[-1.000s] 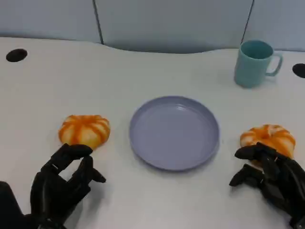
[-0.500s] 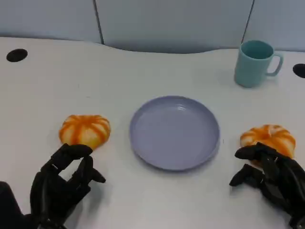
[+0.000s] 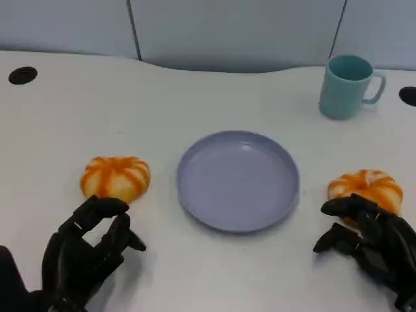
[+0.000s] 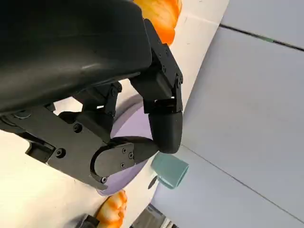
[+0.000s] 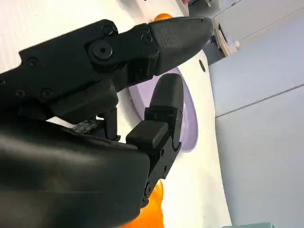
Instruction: Grasp the bread from the table and place it into the plate.
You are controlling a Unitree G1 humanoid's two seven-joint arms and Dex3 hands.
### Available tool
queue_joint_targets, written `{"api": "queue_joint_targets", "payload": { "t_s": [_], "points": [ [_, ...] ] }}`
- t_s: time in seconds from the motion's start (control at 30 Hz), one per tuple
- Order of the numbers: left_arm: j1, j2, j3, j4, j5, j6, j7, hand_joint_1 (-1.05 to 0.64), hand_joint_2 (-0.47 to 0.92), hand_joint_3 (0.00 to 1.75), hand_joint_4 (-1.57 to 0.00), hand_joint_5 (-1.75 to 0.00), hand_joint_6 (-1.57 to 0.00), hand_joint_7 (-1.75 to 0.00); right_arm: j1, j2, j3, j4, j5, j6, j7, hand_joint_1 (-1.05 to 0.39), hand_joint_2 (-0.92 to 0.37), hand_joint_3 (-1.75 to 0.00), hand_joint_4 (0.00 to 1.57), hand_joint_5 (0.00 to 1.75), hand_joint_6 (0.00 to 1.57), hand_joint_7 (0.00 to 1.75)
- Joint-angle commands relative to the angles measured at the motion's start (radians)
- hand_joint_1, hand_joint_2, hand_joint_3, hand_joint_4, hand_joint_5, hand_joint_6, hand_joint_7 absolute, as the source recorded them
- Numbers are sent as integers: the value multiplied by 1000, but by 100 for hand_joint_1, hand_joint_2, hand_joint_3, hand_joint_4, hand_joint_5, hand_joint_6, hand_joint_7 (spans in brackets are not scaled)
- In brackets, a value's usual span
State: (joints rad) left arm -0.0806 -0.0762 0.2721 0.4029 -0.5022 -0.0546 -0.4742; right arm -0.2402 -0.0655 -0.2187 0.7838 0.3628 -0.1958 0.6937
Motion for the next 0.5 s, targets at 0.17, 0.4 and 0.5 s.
{"api": "queue_joint_targets", "payload": {
  "t_s": [0.17,0.4,0.5],
  "points": [
    [-16,17,5,7,37,-100,-1,-23,61,76,-71,-159,-77,-115,12,4,3,15,-16,-6,-21,-44,-92,-17,71,133,75,88],
    [-54,27,-4,84,176,-395,40,-25,74,54,-72,-149,-79,-106,-11,16,7,48,-22,-19,-32,-43,-92,-17,74,130,77,84],
    [-86,46,-16,149,265,-569,65,-23,81,46,-72,-144,-80,-102,-20,10,19,53,-39,-23,-36,-45,-92,-20,68,136,72,88]
  ]
}}
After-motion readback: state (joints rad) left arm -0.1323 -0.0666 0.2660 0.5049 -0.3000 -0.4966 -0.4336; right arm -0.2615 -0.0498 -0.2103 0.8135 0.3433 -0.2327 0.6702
